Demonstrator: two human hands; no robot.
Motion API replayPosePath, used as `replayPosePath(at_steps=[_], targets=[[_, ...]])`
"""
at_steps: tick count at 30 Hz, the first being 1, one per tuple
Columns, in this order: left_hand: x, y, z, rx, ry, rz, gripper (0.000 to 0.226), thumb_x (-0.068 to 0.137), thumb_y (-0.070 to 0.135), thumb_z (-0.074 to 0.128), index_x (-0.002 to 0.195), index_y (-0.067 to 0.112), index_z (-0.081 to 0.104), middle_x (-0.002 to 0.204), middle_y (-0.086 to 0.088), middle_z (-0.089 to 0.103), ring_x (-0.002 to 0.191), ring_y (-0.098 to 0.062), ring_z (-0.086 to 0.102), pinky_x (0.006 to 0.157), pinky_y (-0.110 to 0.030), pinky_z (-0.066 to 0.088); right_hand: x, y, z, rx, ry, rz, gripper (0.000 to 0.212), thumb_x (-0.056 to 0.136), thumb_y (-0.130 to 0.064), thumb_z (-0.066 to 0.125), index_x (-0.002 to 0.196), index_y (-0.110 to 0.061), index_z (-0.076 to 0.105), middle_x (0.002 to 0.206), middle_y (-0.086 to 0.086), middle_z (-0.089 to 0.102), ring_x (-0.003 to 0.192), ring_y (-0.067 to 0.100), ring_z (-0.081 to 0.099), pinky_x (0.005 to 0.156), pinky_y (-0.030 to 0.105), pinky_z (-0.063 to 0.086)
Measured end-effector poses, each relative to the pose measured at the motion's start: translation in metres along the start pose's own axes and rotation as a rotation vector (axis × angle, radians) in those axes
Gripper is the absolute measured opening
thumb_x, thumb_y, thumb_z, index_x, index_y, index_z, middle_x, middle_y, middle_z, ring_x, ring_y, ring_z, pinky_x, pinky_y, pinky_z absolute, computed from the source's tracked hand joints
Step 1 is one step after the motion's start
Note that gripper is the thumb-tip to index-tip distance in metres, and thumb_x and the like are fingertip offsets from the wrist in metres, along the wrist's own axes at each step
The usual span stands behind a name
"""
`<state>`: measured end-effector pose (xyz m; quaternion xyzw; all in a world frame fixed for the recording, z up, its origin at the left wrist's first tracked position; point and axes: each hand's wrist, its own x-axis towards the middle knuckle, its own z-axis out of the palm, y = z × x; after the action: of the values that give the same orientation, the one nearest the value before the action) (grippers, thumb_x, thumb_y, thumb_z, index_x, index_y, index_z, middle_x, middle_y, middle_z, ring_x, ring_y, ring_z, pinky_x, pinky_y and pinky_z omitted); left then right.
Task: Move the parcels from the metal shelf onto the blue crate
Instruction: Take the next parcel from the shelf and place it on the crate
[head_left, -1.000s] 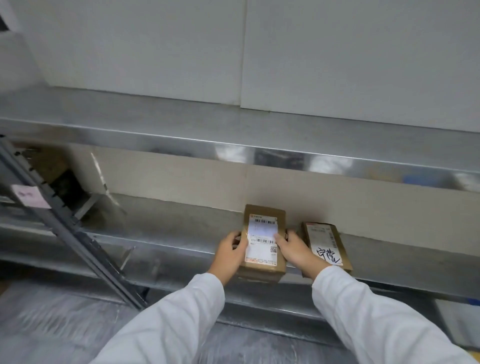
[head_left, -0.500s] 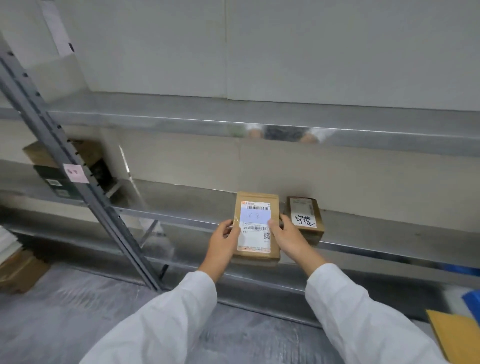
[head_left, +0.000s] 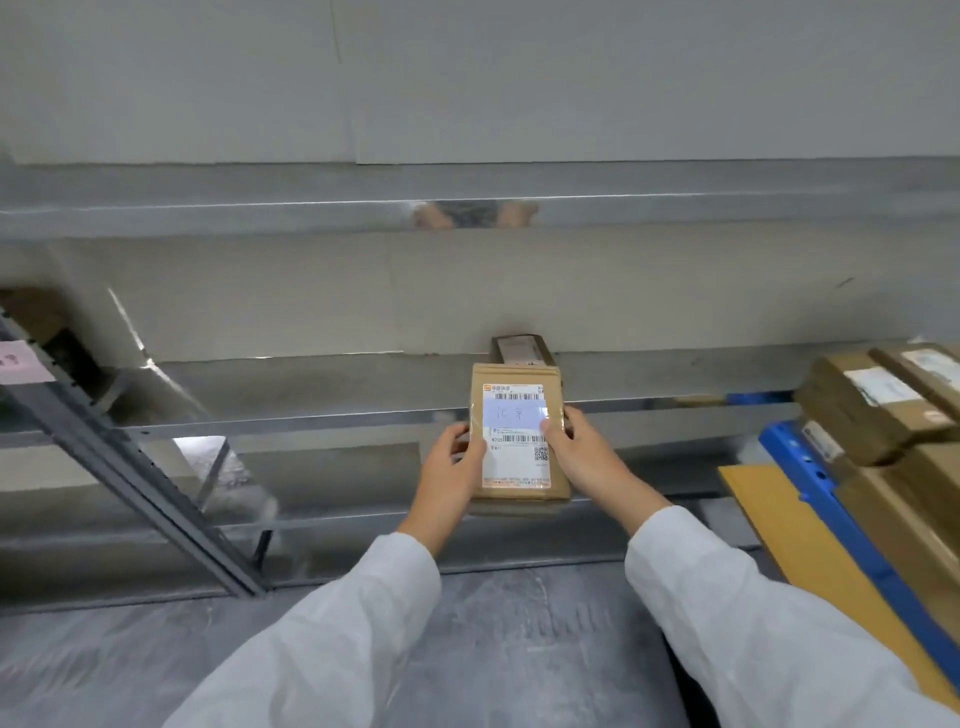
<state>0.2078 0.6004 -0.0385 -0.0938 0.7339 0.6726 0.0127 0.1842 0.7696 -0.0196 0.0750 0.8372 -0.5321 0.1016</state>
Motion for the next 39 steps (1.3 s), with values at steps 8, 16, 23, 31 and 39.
replayPosePath(at_steps=[8,16,23,31,39], targets=[[-0.053,-0.019,0.076,0.024,-0.286,-0.003,0.031,0.099,0.026,0.054,0.128,0.017,0.055,0.112,0.005,0.063,0.091,0.001,0.06,0.055,-0.005,0.046,-0.094,0.054,-0.062,-0.005,0.266,0.11,0.039,0.102,-0.035,0.042,0.138,-0.022,0.042,0.129,-0.001,0.06,0.105,0.01,0.059,0.074,0.021,0.049],[-0.111,-0.003,0.18,0.019,-0.511,0.071,0.024,0.097,0.03,0.055,0.12,0.024,0.056,0.103,0.015,0.065,0.078,0.016,0.062,0.055,-0.005,0.046,-0.175,0.098,-0.154,0.001,0.489,0.176,0.037,0.102,-0.035,0.04,0.137,-0.024,0.044,0.12,-0.009,0.06,0.093,0.001,0.058,0.063,0.013,0.041],[-0.185,0.007,0.292,0.06,-0.691,0.094,0.028,0.096,0.037,0.054,0.123,0.029,0.055,0.106,0.015,0.065,0.09,0.003,0.065,0.06,-0.01,0.049,-0.249,0.167,-0.247,0.032,0.701,0.262,0.044,0.101,-0.036,0.041,0.142,-0.022,0.034,0.126,-0.003,0.056,0.102,0.012,0.058,0.069,0.024,0.048],[-0.295,0.006,0.439,0.079,-0.753,0.122,0.026,0.096,0.037,0.055,0.121,0.03,0.053,0.11,0.013,0.061,0.099,0.001,0.058,0.066,-0.012,0.046,-0.333,0.261,-0.374,-0.031,0.811,0.359,0.028,0.1,-0.044,0.034,0.121,-0.026,0.035,0.107,-0.001,0.059,0.083,0.009,0.057,0.058,0.028,0.037],[-0.37,0.0,0.558,0.124,-0.767,0.111,0.026,0.097,0.035,0.054,0.121,0.026,0.054,0.113,0.009,0.062,0.101,0.0,0.058,0.07,-0.014,0.046,-0.386,0.335,-0.484,-0.036,0.8,0.353,0.033,0.101,-0.034,0.037,0.111,-0.008,0.053,0.108,0.011,0.061,0.092,0.024,0.057,0.072,0.034,0.041]])
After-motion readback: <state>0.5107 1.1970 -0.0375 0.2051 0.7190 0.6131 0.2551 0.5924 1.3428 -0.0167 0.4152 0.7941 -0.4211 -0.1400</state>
